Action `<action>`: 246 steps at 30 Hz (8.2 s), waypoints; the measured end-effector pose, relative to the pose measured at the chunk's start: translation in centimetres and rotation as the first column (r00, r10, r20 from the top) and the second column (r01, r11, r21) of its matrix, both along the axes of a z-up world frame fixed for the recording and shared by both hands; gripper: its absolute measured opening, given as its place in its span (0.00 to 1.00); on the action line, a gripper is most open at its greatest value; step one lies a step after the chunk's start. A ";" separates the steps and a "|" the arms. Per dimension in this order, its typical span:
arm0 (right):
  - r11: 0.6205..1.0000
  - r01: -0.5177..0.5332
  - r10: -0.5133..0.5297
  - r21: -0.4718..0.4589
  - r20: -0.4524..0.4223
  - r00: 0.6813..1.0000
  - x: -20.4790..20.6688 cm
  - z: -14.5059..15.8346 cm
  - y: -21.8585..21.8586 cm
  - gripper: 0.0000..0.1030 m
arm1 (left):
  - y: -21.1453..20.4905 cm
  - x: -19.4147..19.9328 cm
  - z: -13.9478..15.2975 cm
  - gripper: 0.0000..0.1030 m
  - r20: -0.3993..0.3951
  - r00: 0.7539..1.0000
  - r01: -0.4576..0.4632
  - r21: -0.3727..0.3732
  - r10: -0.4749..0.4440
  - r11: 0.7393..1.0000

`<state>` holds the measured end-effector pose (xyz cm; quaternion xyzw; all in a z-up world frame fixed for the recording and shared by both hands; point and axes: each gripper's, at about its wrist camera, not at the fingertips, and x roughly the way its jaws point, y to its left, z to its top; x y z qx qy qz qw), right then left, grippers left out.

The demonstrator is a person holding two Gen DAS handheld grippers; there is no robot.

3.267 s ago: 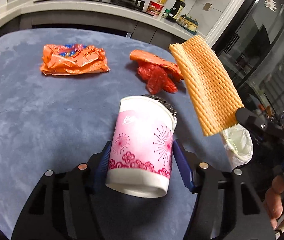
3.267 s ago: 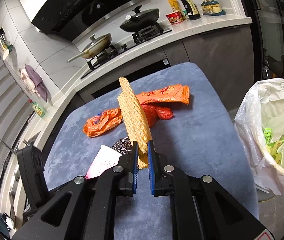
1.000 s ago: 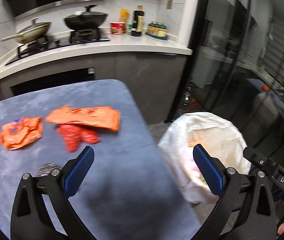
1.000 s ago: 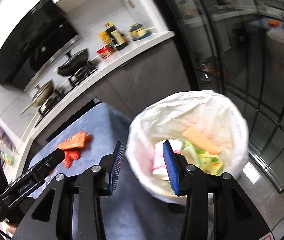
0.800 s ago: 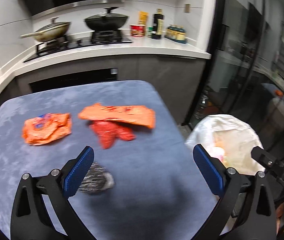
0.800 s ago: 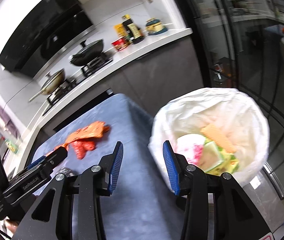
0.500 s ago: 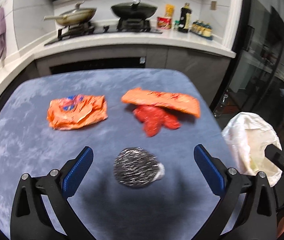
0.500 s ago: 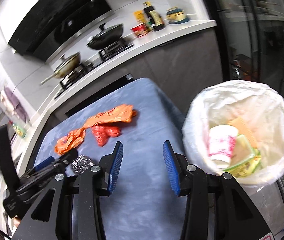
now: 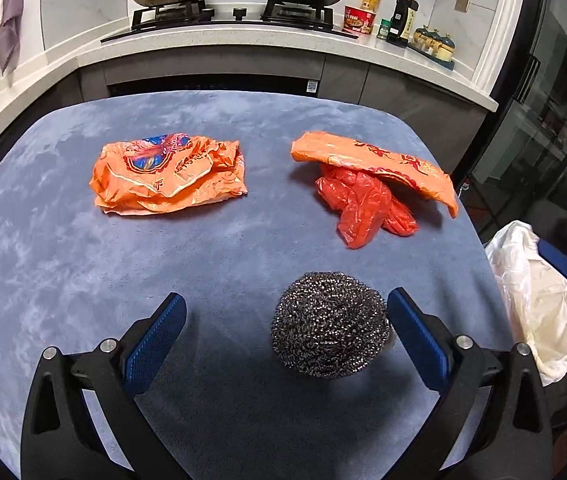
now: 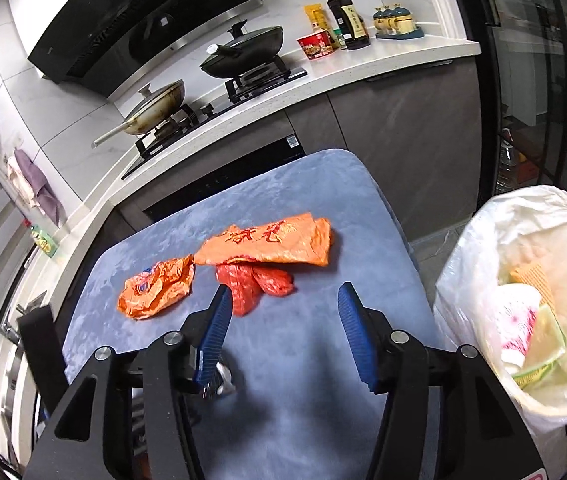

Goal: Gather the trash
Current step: 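Return both tools to the table and grasp the steel wool ball with the left tool, then grasp the orange printed bag with the right tool while the left tool holds the steel wool, then carry the orange bag and steel wool over the bin and open both tools, then move both tools back over the table toward the remaining bags, then grasp the red plastic bag with the right tool while the left tool grasps the orange snack bag, then carry the red bag and orange snack bag over the bin and open both tools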

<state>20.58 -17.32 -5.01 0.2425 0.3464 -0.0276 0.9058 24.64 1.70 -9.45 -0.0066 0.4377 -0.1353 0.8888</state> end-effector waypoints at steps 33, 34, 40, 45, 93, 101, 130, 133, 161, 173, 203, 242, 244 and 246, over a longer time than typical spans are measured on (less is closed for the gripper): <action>0.986 -0.097 0.108 0.138 -0.078 0.991 9.7 -5.6 -0.2 0.01 | 1.5 -1.5 1.2 0.44 -0.059 0.994 0.079 -0.173 -0.090 0.982; 0.985 -0.105 0.115 0.134 -0.064 0.991 9.4 -5.2 -0.1 0.01 | 1.5 -1.5 1.3 0.44 -0.056 0.994 0.079 -0.173 -0.090 0.982; 0.990 -0.119 0.121 0.078 -0.020 0.992 7.8 -3.0 0.1 0.05 | 1.6 -2.1 2.5 0.44 -0.021 0.996 0.083 -0.162 -0.088 0.983; 0.993 -0.084 0.088 0.083 -0.045 0.995 9.2 -3.4 -0.8 0.56 | 2.1 -1.4 3.7 0.44 0.008 0.998 0.068 -0.165 -0.067 0.984; 0.979 0.141 -0.155 0.145 0.083 0.984 -5.6 0.7 -11.4 0.17 | 1.1 2.1 1.6 0.83 0.027 0.998 -0.048 -0.004 0.048 0.999; 0.981 0.149 -0.159 0.123 0.073 0.985 -5.4 0.4 -11.0 0.17 | 0.4 2.7 0.6 0.47 -0.025 0.999 0.026 -0.030 -0.027 0.999; 0.864 0.498 -0.502 -0.074 -0.042 0.864 -16.4 -1.4 -22.1 0.20 | -25.9 -8.3 3.4 0.45 -0.010 0.826 0.557 -0.131 -0.563 0.820; 0.860 0.506 -0.509 -0.067 -0.053 0.859 -16.5 -2.0 -22.7 0.20 | -27.4 -8.5 2.6 0.46 -0.028 0.814 0.571 -0.142 -0.580 0.808; 0.935 0.352 -0.353 0.031 0.034 0.935 -13.4 1.3 -15.5 0.44 | -16.5 -4.6 7.0 0.87 0.117 0.941 0.331 -0.138 -0.317 0.933; 0.997 0.072 -0.072 0.007 0.029 0.997 -5.1 2.2 -3.6 0.47 | -3.6 0.1 7.2 0.89 0.108 0.992 0.081 -0.111 -0.069 0.991; 0.988 -0.110 0.096 -0.107 -0.134 0.986 11.3 -5.2 7.9 0.60 | 11.7 12.1 -1.5 0.92 -0.079 0.979 -0.197 -0.121 0.188 0.973; 0.969 0.233 -0.230 -0.076 0.056 0.972 -8.1 3.6 -8.6 0.35 | -6.8 -3.9 9.6 0.29 0.111 0.958 0.280 -0.179 -0.263 0.943; 0.958 0.275 -0.271 -0.077 0.052 0.961 -9.8 3.5 -10.5 0.35 | -9.0 -4.7 9.5 0.29 0.112 0.948 0.314 -0.172 -0.298 0.934; 0.946 0.314 -0.311 -0.077 0.048 0.949 -11.3 3.5 -12.4 0.35 | -11.6 -5.5 9.1 0.29 0.110 0.938 0.344 -0.164 -0.329 0.925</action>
